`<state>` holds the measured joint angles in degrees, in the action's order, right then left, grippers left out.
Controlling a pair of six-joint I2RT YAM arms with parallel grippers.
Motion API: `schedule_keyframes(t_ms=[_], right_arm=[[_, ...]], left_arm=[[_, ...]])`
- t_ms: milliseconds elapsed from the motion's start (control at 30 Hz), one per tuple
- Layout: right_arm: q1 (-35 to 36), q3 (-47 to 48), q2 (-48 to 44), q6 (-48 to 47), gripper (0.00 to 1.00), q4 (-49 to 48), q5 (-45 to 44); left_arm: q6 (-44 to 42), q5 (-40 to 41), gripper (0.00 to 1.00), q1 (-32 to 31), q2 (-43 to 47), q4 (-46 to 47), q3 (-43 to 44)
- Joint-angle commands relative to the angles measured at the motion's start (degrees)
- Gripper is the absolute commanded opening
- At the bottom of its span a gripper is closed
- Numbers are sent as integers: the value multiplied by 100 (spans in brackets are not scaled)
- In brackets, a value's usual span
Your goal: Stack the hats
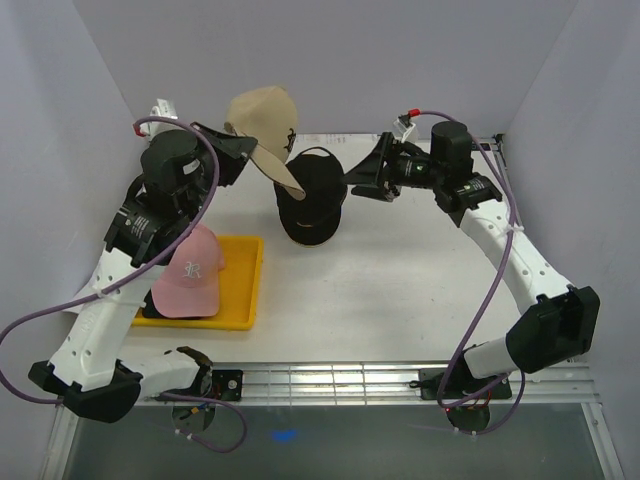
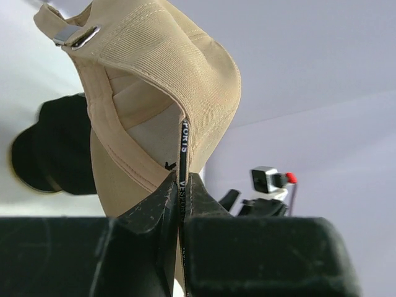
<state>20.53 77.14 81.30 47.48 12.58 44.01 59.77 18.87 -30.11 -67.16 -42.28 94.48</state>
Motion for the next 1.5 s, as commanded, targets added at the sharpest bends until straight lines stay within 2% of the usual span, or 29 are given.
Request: schedule_keyframes(t_ms=[0, 33, 233, 467, 800, 1067, 1467], right_arm=[[82, 258, 123, 954, 79, -966, 310], [82, 127, 149, 1452, 81, -1525, 371], [91, -287, 246, 3236, 88, -3354, 302], [161, -507, 361, 4575, 93, -4543, 3], [223, -832, 211, 4735, 94, -4598, -33], [258, -1228, -17, 5077, 94, -5000, -278], [565, -1632, -299, 5640, 89, -5599, -946]], left_arm=[[210, -542, 0, 31, 36, 1379, 124], [367, -664, 0, 31, 53, 1694, -42], [869, -1043, 0, 31, 238, 3215, -922], [1142, -1254, 0, 31, 317, 4350, -1616], [1336, -1527, 0, 31, 343, 5361, -2302], [1266, -1764, 0, 93, 273, 5739, -2513], [1546, -2792, 0, 488, 71, 6741, -3172]])
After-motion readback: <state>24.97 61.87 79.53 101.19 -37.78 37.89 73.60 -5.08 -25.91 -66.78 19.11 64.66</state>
